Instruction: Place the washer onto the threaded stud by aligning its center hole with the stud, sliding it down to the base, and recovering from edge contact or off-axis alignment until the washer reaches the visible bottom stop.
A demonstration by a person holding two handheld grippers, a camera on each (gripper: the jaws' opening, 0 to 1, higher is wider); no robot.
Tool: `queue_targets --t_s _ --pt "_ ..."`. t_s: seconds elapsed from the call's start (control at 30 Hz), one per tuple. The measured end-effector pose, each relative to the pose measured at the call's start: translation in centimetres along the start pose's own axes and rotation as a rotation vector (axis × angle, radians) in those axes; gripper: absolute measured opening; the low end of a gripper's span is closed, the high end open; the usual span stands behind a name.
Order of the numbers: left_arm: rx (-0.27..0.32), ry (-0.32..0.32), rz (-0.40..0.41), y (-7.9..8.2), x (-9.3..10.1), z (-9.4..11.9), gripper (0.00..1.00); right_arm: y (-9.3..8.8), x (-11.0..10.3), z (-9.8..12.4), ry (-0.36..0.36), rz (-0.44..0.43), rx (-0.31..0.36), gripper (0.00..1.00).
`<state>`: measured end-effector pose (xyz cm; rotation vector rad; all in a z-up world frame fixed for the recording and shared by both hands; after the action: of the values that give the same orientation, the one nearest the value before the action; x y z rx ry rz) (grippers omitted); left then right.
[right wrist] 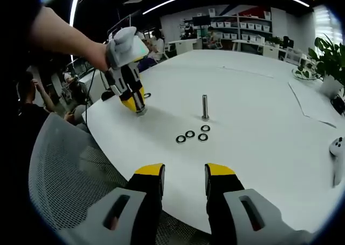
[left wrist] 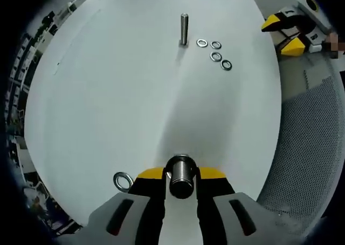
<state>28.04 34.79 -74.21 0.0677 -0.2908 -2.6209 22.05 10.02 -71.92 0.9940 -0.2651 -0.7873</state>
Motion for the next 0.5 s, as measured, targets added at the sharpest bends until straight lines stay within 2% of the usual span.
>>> queue_targets --t_s 0.2,0.5 --pt "0.009 0.007 -0.012 -0.11 0.06 -0.19 0.19 0.00 -0.03 -0.01 0.000 -0.001 0.000 0.32" --pt "0.037 -0.010 0.025 -0.13 -0.14 -0.25 0.20 0.04 0.00 0.01 0.000 -0.002 0.004 0.32"
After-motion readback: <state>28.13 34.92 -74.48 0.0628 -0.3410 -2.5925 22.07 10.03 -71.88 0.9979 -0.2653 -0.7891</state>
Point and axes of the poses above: the point that each gripper's makers call its tool centre point, and the gripper's own axes: z roughly backward along the fingers, x roughly to its right, y roughly out of its top, the point moved 4 cm from there along z, roughly backward along the fingers, and after that the axes turned 6 degrees about x, right-handed, at the moved point
